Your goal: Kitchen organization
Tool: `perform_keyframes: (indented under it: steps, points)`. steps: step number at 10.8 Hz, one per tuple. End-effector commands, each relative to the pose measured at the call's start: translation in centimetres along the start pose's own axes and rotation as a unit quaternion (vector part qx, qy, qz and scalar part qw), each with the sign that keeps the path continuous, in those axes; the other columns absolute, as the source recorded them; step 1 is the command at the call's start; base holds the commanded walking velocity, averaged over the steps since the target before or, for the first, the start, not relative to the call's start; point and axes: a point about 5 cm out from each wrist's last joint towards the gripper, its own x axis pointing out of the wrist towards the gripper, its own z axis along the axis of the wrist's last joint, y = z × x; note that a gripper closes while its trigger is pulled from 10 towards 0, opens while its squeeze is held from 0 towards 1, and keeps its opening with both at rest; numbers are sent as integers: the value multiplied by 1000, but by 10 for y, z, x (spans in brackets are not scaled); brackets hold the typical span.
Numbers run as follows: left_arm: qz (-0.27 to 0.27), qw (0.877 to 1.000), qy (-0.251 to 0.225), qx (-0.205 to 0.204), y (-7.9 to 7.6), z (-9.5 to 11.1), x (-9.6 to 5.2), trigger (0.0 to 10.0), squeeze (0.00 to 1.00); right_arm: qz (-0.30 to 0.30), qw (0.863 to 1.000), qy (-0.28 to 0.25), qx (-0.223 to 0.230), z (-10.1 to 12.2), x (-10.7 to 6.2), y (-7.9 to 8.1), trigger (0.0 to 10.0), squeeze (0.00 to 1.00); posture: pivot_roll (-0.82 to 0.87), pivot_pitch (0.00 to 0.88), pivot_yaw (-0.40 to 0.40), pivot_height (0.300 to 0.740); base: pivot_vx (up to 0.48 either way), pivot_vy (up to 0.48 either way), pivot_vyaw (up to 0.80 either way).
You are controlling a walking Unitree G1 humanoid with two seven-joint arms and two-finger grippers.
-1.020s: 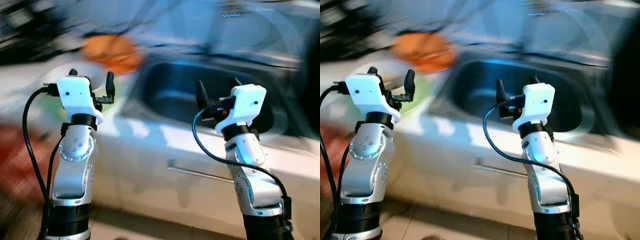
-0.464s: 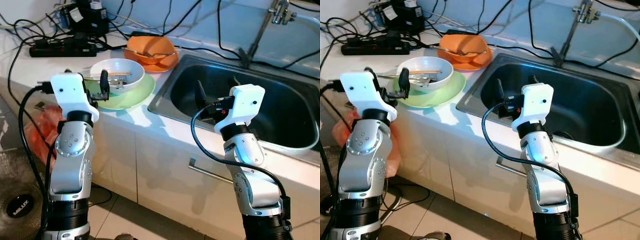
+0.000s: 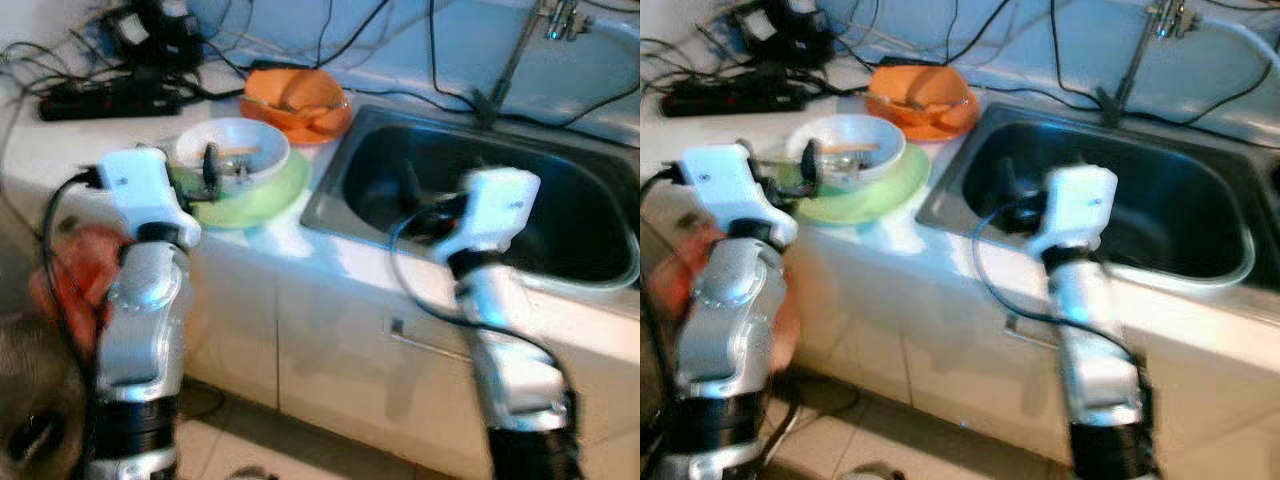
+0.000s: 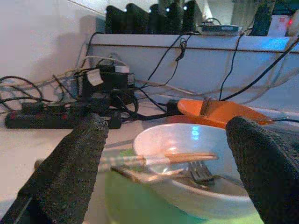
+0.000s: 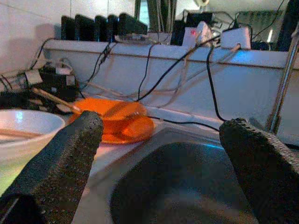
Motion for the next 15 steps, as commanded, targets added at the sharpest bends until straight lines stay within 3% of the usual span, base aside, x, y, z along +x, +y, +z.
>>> perform_keyframes:
  steps: [1,5,12,15]
  points:
    - [-15,1000,-3,-7,-10,3,3,10000,0,-16,1000,-5,-6,3,0,-9,10000,0,82,18,-45,740,0,0,-681]
    - [-25,1000,-5,-9,-13,4,5,10000,0,-16,1000,-1,-12,1,1,-9,10000,0,81,12,-47,740,0,0,-800]
    - [-10,1000,-25,-2,-10,15,4,10000,0,-9,1000,-9,-12,2,0,-7,10000,0,84,21,-50,740,0,0,0]
    - [-11,1000,-9,-5,-10,10,-2,10000,0,-10,1000,-7,-11,1,-1,-7,10000,0,86,27,-49,740,0,425,0]
